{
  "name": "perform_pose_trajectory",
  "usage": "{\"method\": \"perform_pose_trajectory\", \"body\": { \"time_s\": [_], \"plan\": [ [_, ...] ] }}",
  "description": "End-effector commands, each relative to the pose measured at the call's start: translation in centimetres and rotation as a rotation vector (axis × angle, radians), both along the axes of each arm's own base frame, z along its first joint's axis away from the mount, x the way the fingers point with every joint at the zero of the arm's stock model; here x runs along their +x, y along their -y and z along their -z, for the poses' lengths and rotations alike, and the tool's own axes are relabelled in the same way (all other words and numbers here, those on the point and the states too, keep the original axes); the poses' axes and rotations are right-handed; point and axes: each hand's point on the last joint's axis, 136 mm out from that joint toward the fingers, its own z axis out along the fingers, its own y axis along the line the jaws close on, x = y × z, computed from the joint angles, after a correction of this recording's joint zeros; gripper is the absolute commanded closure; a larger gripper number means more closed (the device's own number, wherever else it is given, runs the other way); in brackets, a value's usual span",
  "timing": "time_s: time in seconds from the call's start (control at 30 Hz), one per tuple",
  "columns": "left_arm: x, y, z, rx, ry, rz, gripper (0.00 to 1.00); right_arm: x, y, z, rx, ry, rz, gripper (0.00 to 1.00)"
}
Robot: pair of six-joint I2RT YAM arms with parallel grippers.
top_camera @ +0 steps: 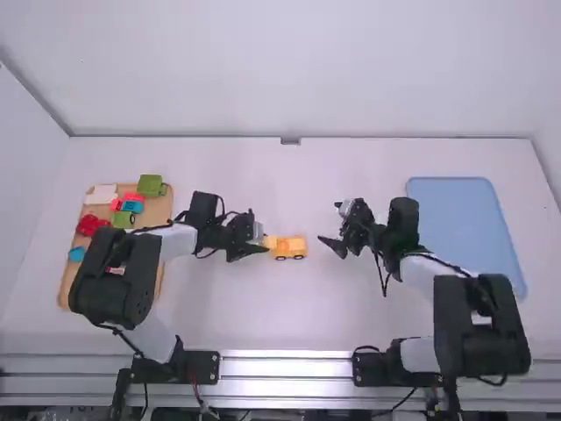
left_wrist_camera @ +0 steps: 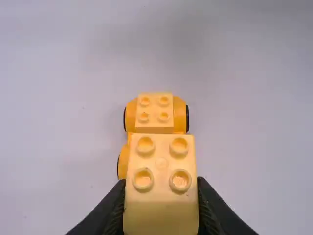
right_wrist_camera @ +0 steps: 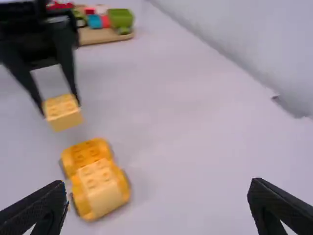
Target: Assemble lego blocks to make yellow taxi
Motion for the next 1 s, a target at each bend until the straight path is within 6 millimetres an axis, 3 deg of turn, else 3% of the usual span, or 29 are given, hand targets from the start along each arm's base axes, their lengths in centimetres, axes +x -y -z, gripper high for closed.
{"method": "perform_pose_trajectory", "body": {
  "time_s": [0.0, 0.3, 0.43, 0.73, 0.87, 0.97],
  "plan": [
    [-0.4, 0.7, -0.1, 0.016, 0.01, 0.016, 0.9, -0.4, -1.3, -0.2, 0.049, 0.047, -0.158, 0.01],
    [-0.4, 1.6, 0.2, 0.005, -0.005, 0.018, 0.9, -0.8, -4.6, 5.1, 0.022, -0.043, -0.415, 0.01],
    [0.3, 1.8, 0.6, -0.012, -0.024, -0.011, 0.89, -1.5, -5.9, 6.4, 0.0, -0.035, -0.509, 0.01],
    [0.5, 2.2, 1.7, -0.042, -0.068, -0.018, 0.88, -2.4, -7.1, 8.9, -0.122, -0.056, -0.544, 0.02],
    [0.4, 2.2, 2.1, -0.039, -0.078, -0.019, 0.87, -2.6, -7.2, 9.2, -0.103, -0.037, -0.542, 0.01],
    [0.5, 2.2, 2.3, -0.039, -0.074, -0.019, 0.87, -1.7, -7.5, 10.0, -0.071, -0.084, -0.479, 0.01]
  ]
}}
